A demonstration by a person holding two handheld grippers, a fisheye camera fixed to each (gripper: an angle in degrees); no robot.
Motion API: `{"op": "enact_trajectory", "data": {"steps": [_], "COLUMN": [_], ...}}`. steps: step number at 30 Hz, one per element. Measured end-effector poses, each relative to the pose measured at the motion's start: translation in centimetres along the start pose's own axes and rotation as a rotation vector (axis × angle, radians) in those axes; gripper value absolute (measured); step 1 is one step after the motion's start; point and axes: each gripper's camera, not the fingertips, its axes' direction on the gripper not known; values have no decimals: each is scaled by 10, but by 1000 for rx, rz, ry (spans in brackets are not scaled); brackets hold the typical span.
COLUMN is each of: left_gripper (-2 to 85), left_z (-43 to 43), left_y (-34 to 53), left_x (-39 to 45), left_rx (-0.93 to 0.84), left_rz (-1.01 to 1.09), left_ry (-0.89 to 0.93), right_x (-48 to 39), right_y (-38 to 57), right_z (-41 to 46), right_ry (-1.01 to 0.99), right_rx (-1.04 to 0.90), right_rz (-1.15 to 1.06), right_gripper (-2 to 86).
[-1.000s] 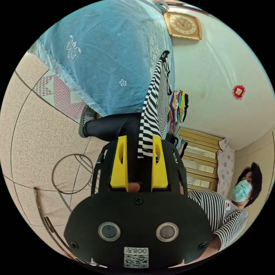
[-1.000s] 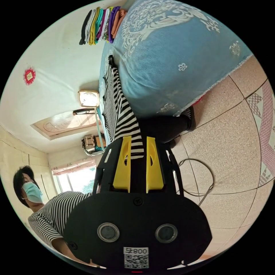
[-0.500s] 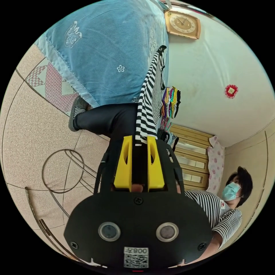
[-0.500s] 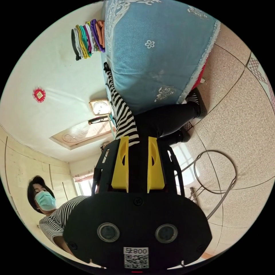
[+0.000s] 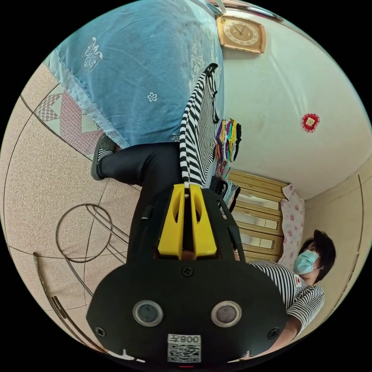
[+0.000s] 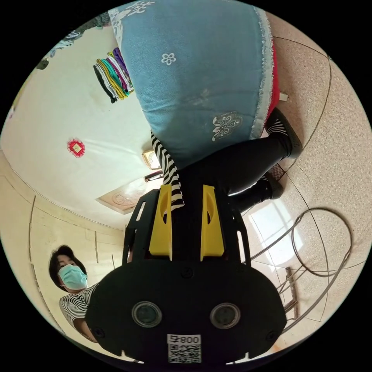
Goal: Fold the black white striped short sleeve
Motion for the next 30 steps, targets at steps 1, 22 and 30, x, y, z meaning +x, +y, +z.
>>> {"op": "enact_trajectory", "data": {"steps": [1,22,30], "left_gripper": [27,26,25], "left_z": [-1,-5,-26], "left_y": [2,6,-3], "left_x": [2,26,37], "left_rx": [2,28,83], "left_rz": [2,13,60], "left_ry": [-5,-49,22], "right_x": [2,-6,-62], "right_y": [0,-10,-13], "right_z": [0,1,-30], "right_ry": [-14,-106,-106], "right_rx": [-1,-110,-60], "right_rz": [-1,-107,-233], "right_gripper": [117,27,16]}}
